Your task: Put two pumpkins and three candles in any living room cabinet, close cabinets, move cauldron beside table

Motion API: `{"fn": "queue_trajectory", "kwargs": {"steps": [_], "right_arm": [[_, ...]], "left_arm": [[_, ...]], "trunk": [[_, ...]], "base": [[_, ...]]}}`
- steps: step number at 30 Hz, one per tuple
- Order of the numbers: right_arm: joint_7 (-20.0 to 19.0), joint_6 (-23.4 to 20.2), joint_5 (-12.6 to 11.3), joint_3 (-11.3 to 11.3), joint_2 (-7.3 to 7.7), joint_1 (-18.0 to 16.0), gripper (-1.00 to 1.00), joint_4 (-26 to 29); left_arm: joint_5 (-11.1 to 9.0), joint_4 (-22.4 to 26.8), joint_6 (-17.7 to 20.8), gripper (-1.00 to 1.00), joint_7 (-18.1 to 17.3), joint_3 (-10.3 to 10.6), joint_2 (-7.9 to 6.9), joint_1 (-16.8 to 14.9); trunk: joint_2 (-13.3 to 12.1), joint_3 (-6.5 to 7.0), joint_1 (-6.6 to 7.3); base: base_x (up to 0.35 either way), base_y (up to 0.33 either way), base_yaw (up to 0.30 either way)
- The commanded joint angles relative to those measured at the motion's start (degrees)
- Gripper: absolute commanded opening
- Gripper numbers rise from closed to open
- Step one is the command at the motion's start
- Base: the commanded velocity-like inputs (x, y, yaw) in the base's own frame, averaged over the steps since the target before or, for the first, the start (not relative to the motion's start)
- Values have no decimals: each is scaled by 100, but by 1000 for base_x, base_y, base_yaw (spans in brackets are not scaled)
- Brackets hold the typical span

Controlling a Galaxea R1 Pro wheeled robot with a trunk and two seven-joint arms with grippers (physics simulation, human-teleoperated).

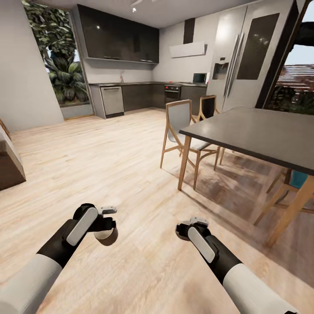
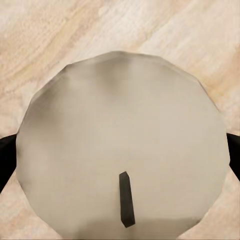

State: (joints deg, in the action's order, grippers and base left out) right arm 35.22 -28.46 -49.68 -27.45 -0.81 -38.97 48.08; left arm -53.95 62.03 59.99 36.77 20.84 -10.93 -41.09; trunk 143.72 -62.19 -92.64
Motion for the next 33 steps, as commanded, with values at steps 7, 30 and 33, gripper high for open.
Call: {"fn": "queue_trajectory", "kwargs": {"steps": [7, 30, 33], "right_arm": [[46, 7, -51, -15, 2, -6, -100, 7], [46, 7, -51, -15, 2, -6, -100, 8], [46, 7, -51, -15, 2, -6, -100, 8]], "left_arm": [[-54, 2, 1, -100, 56, 17, -6, -5], [-46, 7, 1, -100, 67, 23, -6, -5], [-46, 9, 1, -100, 67, 22, -6, -5]], "trunk": [[2, 27, -1], [2, 139, -1], [2, 154, -1]], "base": [[237, 219, 271], [125, 263, 267], [234, 234, 259]]}}
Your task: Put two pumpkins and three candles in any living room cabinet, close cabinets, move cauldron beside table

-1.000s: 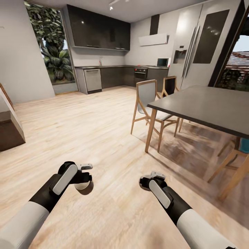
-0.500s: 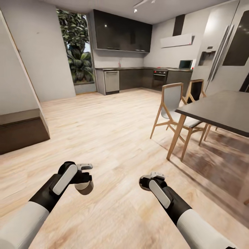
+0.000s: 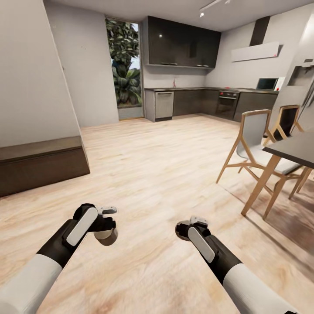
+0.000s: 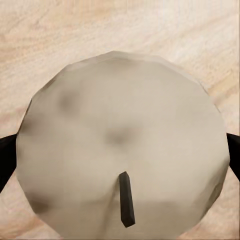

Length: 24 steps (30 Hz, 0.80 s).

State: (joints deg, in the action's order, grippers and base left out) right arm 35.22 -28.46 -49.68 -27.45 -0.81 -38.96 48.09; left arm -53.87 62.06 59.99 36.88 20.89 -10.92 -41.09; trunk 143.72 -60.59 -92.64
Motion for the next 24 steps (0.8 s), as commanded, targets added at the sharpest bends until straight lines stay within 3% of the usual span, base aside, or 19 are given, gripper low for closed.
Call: {"fn": "queue_trajectory", "kwargs": {"steps": [1, 24], "right_arm": [[46, 7, -50, -14, 2, -6, -100, 8], [46, 7, -50, -14, 2, -6, -100, 8]], "left_arm": [[-54, 6, 1, -100, 57, 15, -6, -4], [-62, -1, 1, -100, 56, 12, -6, -4]], "trunk": [[3, 0, -1], [3, 115, -1]], "base": [[259, 191, 257], [264, 198, 228]]}}
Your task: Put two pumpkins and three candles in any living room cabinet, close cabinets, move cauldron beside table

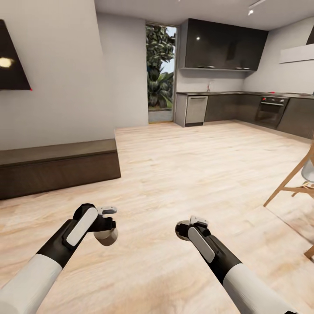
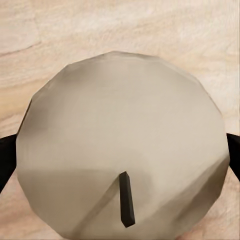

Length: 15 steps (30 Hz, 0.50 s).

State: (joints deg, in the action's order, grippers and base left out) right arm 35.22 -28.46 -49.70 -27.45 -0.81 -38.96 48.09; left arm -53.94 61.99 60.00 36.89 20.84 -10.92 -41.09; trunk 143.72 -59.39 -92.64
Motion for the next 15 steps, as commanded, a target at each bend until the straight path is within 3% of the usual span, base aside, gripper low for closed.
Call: {"fn": "queue_trajectory", "kwargs": {"steps": [1, 7, 15], "right_arm": [[47, 7, -48, -14, 2, -6, -100, 8], [47, 7, -48, -14, -1, -6, -100, 8], [47, 7, -48, -14, -3, -6, -100, 8]], "left_arm": [[-55, 6, 0, -100, 55, 17, -6, -4], [-62, 6, 0, -100, 55, 23, -4, -4], [-63, -2, 0, -100, 63, 22, -3, -4]], "trunk": [[3, -4, -1], [3, -1, -1], [3, 6, -1]], "base": [[222, 258, 60], [202, 272, 69], [190, 282, 246]]}}
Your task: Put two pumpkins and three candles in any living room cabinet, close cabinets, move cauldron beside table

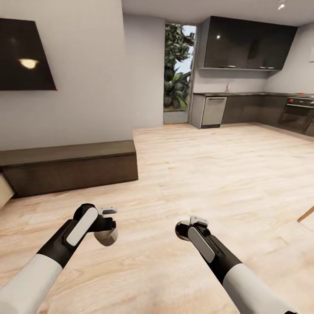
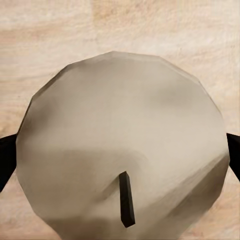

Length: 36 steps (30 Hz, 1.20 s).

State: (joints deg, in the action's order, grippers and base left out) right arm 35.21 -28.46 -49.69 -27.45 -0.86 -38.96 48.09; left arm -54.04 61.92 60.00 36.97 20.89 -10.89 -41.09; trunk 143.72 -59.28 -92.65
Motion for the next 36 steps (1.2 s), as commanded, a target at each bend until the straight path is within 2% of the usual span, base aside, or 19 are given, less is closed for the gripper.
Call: {"fn": "queue_trajectory", "kwargs": {"steps": [1, 23, 36], "right_arm": [[47, 7, -50, -15, 1, -6, -100, 8], [47, 7, -50, -15, -2, -6, -100, 8], [40, 7, -50, -15, -2, -6, -100, 16]], "left_arm": [[-53, 5, 0, -100, 55, 16, -7, -4], [-42, 13, 0, -100, 44, 11, -10, -4], [-37, 13, 0, -100, 47, 11, -10, -4]], "trunk": [[3, -4, -1], [3, 57, -1], [3, 63, -1]], "base": [[188, 283, 275], [175, 282, 277], [258, 149, 40]]}}
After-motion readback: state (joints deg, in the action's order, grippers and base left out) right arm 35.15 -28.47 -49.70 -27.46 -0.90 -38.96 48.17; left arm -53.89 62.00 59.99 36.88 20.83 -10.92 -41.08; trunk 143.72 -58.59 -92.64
